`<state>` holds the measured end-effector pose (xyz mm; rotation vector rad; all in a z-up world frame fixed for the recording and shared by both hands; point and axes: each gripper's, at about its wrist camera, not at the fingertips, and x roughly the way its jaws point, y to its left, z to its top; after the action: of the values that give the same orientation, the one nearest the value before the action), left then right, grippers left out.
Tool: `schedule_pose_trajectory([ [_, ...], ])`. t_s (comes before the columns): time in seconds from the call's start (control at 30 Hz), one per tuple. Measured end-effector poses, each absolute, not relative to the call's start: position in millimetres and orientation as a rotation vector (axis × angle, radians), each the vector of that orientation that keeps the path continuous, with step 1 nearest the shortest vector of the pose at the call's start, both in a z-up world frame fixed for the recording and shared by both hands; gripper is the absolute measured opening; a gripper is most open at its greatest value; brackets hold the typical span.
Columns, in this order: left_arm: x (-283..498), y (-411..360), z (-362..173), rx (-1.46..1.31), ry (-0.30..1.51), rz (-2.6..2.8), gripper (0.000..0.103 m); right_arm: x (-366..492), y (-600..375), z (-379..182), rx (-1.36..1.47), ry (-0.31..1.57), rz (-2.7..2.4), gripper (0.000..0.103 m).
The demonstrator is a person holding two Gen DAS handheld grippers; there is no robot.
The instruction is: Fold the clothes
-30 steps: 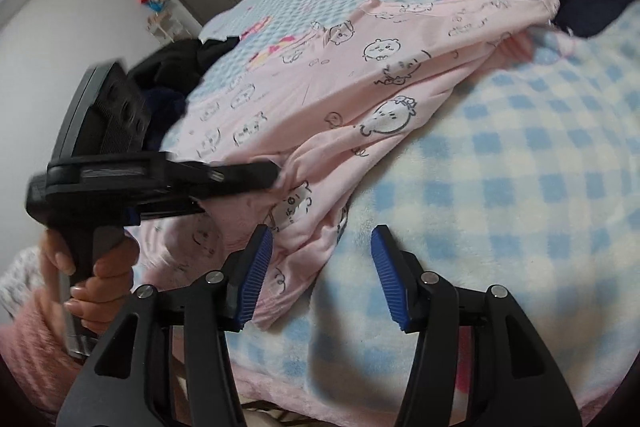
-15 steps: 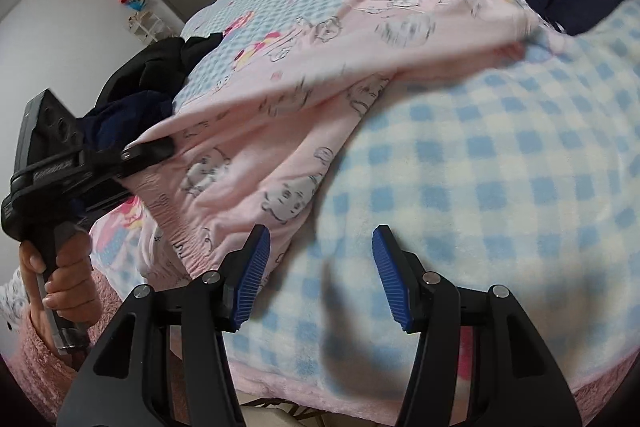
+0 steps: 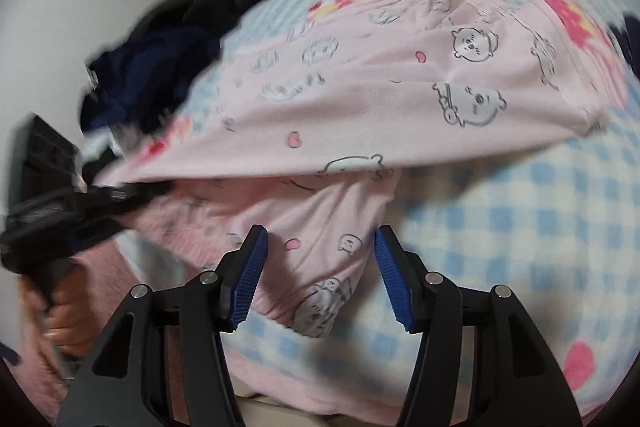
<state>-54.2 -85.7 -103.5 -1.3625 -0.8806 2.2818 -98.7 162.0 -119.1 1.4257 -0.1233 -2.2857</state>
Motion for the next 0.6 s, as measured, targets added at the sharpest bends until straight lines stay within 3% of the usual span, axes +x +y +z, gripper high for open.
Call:
schedule_pose_trajectory([
  [0.13,-50.0,-79.9,-129.5,-1.502,-0.763,2.322,0.009,-96.4,171.7,-138.6,1.496,-0.084,-2.346,0.057],
  [0.27,-50.6,-67.1,-113.9,-1.479,-0.649,2.358,0.012,-90.2,190.6,-130.8,1.519,-0.087,-2.422,0.057],
  [0.4,-57.4,-50.6,-102.0,-1.439,-0.589,2.333,0.024,-83.1,197.4,-121.2,1.459,-0.211,-2.341,0.058],
  [0.6,-60.2,-45.8,-115.8,-1.486,-0.527,2.338,0.02,-76.7,192.8,-133.7,1.463,-0.221,-2.314,0.059],
])
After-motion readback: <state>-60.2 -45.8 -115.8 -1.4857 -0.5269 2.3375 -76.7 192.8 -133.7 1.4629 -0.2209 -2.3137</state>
